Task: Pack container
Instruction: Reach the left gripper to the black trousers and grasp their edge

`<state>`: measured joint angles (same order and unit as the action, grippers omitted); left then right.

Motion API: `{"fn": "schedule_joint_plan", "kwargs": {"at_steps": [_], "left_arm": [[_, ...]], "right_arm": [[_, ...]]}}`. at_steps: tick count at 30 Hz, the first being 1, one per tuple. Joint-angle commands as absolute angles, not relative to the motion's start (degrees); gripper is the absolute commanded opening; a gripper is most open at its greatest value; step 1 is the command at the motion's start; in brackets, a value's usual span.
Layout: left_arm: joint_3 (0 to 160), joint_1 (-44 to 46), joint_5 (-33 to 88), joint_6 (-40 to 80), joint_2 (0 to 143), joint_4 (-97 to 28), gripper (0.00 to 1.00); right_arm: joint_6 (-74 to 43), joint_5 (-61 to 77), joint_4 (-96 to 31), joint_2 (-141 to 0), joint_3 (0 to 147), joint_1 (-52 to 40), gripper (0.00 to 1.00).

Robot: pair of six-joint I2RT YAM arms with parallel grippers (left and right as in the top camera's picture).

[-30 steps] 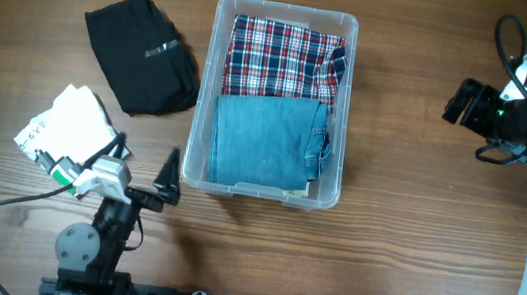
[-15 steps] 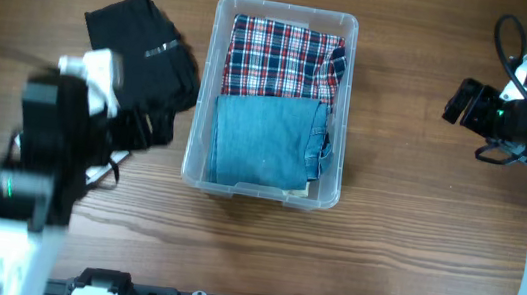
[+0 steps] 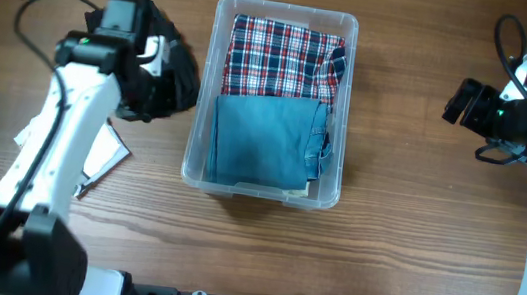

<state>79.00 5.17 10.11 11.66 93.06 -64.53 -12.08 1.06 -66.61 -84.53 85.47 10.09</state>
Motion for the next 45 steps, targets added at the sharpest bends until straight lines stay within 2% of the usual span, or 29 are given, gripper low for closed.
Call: {"fn": "schedule_joint_plan", "kwargs": {"at_steps": [1,17,20,23,24,25,27,28,29,30,31,41,45], "left_arm": [[79.7,9.1,5.6,11.8,96.0,-64.7,0.04],[79.7,17.9,5.5,15.7,97.3,-63.4,0.04],[79.7,17.7,3.9,15.7,97.3,-63.2,0.1],[79.7,16.8,-2.6,17.9,97.3,-63.3,0.13],[79.7,16.3,-4.1,19.0,97.3,-63.2,0.2],[79.7,15.7,-4.2,19.7,97.3,-63.0,0.3],[79.7,13.5,-4.2,23.4,97.3,-62.0,0.36],[79.7,12.1,-4.1,25.1,97.3,-61.3,0.47],[79.7,10.5,-4.1,26.3,97.3,-60.6,0.73],[79.7,9.3,-4.1,26.3,97.3,-59.8,0.94],[79.7,7.6,-4.2,26.2,97.3,-58.7,1.0],[79.7,-6.1,1.1,26.2,97.3,-44.5,1.0],[79.7,-8.8,1.0,28.2,97.3,-40.5,1.0]], "right_arm": [[-11.3,0.9,-66.4,-84.4,85.4,10.2,1.0],[-11.3,0.9,-66.4,-84.4,85.4,10.2,1.0],[-11.3,0.9,-66.4,-84.4,85.4,10.2,1.0],[-11.4,0.9,-66.4,-84.4,85.4,10.2,1.0],[-11.4,0.9,-66.4,-84.4,85.4,10.2,1.0],[-11.4,0.9,-66.4,-84.4,85.4,10.2,1.0],[-11.4,0.9,-66.4,-84.4,85.4,10.2,1.0],[-11.3,0.9,-66.4,-84.4,85.4,10.2,1.0],[-11.3,0.9,-66.4,-84.4,85.4,10.2,1.0],[-11.3,0.9,-66.4,-84.4,85.4,10.2,1.0],[-11.3,0.9,-66.4,-84.4,85.4,10.2,1.0],[-11.4,0.9,-66.4,-84.4,85.4,10.2,1.0],[-11.4,0.9,-66.4,-84.4,85.4,10.2,1.0]]}}
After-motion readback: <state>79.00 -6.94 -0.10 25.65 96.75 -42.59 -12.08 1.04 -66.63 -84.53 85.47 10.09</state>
